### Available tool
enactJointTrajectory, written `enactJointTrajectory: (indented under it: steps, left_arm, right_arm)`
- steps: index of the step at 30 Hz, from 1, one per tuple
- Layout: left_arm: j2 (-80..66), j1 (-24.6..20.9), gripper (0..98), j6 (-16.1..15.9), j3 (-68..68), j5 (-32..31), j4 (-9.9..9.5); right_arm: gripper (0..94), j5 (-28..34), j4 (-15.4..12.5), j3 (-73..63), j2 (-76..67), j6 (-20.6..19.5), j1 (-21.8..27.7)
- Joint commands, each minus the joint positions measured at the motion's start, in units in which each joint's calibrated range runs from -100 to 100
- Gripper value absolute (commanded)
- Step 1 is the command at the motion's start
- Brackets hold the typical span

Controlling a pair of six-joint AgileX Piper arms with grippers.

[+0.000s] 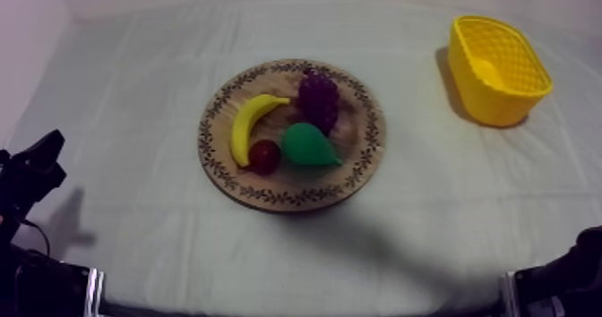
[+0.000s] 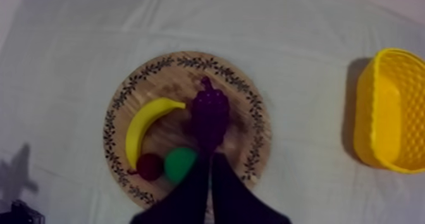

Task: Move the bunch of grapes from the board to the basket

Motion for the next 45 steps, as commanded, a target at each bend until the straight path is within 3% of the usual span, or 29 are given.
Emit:
enactJointTrajectory:
  steps: [1, 16, 20, 25, 37, 45]
  left_arm:
    - [0.0, -0.02, 0.1, -0.01, -0.02, 0.0, 0.01]
    - [0.0, -0.02, 0.1, -0.01, -0.02, 0.0, 0.01]
    - [0.0, -0.02, 0.1, -0.01, -0.02, 0.0, 0.01]
    - [0.0, -0.02, 0.1, -0.01, -0.02, 0.0, 0.01]
    - [0.0, -0.02, 0.1, -0.01, -0.02, 0.0, 0.01]
    - [0.0, -0.02, 0.1, -0.01, -0.02, 0.0, 0.01]
  right_arm:
    - [0.2, 0.57, -0.47, -1.91, 2.8, -0.34, -0.04]
    - [0.4, 1.0, -1.5, -6.67, 17.3, -1.85, 1.23]
    - [4.7, 1.05, -1.53, -7.41, 19.68, -1.84, 1.38]
    - [16.0, 1.09, -2.29, -8.09, 21.34, -1.64, 1.64]
    - [58.0, 1.1, -4.61, -9.34, 22.76, -1.06, 2.53]
    - [71.0, 1.07, -5.38, -10.05, 23.88, -0.97, 3.07]
